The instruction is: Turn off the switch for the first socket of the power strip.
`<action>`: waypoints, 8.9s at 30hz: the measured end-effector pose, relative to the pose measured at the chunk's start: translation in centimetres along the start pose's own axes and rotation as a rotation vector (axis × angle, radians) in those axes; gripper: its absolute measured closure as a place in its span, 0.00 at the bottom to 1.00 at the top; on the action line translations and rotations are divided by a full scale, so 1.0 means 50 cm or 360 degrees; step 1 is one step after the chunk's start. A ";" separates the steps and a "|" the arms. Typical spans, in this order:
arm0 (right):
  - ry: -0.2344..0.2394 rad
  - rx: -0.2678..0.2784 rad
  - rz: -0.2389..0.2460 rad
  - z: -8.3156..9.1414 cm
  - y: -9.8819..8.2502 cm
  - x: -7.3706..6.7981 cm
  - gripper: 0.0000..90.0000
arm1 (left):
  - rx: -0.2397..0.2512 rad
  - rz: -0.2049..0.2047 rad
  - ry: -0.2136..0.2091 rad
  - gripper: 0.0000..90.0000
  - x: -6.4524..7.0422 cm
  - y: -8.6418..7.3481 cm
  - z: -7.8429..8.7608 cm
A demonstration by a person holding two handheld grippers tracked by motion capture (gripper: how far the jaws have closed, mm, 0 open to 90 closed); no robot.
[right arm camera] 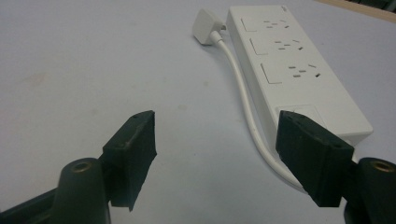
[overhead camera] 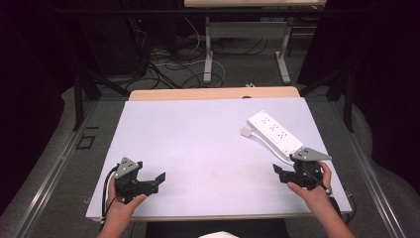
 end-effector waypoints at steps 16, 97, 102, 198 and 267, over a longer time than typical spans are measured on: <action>-0.0002 -0.0038 -0.0041 -0.003 0.042 0.024 0.38 | 0.0008 0.0001 0.0006 0.03 0.000 0.000 0.000; -0.0114 -0.0184 -0.0122 -0.097 0.176 0.135 0.57 | 0.0016 0.0011 0.0013 0.03 -0.006 0.001 0.001; -0.0126 -0.0192 -0.0127 -0.103 0.176 0.139 0.60 | 0.0016 0.0011 0.0013 0.03 -0.006 0.001 0.001; -0.0038 -0.0425 -0.0262 -0.238 0.136 0.139 1.00 | 0.0005 -0.0003 0.0007 0.04 -0.005 0.000 -0.004; -0.0032 -0.0342 -0.0234 -0.232 0.150 0.127 0.97 | 0.0013 0.0014 0.0019 0.04 -0.011 -0.001 -0.006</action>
Point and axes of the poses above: each handheld gripper's, and its own axes: z roughly backward along the jaws, y roughly out of its top, x roughly to its right, the point moved 3 cm from there along -z, roughly forward along the jaws, and after that the axes turned 5 degrees about -x, right-handed, at the moved point
